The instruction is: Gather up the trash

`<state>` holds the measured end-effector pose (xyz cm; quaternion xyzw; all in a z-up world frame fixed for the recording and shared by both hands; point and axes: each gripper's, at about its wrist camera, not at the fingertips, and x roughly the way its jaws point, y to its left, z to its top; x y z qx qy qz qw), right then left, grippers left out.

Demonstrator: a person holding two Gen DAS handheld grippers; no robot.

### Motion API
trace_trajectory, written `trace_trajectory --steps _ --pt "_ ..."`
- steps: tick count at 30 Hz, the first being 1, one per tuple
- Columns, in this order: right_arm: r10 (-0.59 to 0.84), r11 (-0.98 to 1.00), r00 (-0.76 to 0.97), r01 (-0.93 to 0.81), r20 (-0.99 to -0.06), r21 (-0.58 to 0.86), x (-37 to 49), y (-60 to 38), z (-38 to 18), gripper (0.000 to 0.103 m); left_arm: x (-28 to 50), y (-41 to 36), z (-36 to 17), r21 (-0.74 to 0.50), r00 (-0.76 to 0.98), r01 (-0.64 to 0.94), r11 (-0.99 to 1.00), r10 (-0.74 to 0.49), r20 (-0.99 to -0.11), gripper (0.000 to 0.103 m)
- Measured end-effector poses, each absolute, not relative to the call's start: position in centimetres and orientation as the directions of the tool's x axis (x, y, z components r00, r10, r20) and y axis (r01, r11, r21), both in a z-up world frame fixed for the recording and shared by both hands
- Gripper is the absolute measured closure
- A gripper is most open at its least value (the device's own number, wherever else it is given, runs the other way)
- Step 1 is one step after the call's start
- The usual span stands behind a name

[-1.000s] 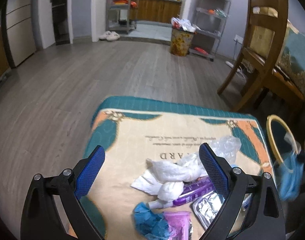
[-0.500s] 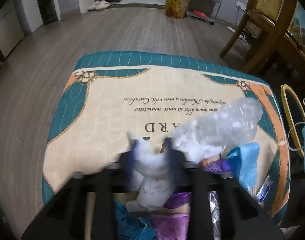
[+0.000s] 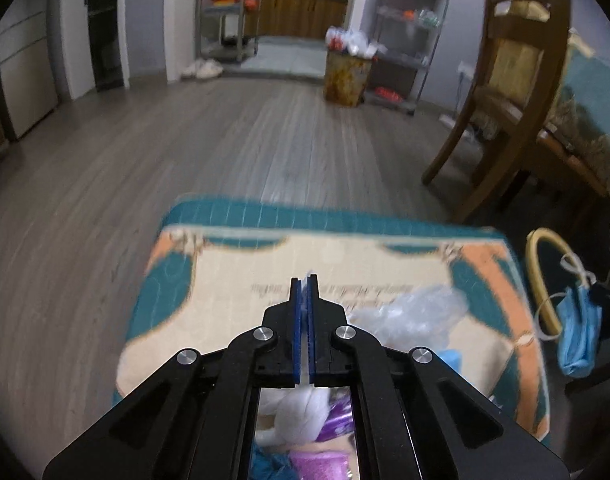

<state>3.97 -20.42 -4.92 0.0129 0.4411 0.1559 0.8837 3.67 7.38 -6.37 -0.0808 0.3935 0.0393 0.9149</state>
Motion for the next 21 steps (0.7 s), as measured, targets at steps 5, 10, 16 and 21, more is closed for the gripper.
trace_trajectory --steps 5,10,16,21 --pt "0.288 0.953 0.596 -0.255 -0.749 0.164 4.0 -21.4 -3.6 0.096 3.0 6.4 -1.3 -0.106 0.784 -0.073 0.992 -0.009 -0.620 0.100" --pt "0.290 0.956 0.632 -0.233 -0.719 0.181 4.2 -22.9 -1.8 0.096 2.0 5.0 2.6 -0.087 0.851 -0.010 0.996 -0.037 -0.525 0.100" --pt "0.271 0.963 0.696 -0.196 -0.665 0.187 4.5 -25.9 0.9 0.096 1.9 1.9 4.7 -0.044 0.868 0.066 0.997 -0.079 -0.491 0.100" --pt "0.241 0.970 0.730 -0.162 -0.640 0.181 5.0 -28.8 2.2 0.096 2.4 -1.5 4.8 -0.024 0.856 0.139 0.990 -0.132 -0.500 0.099"
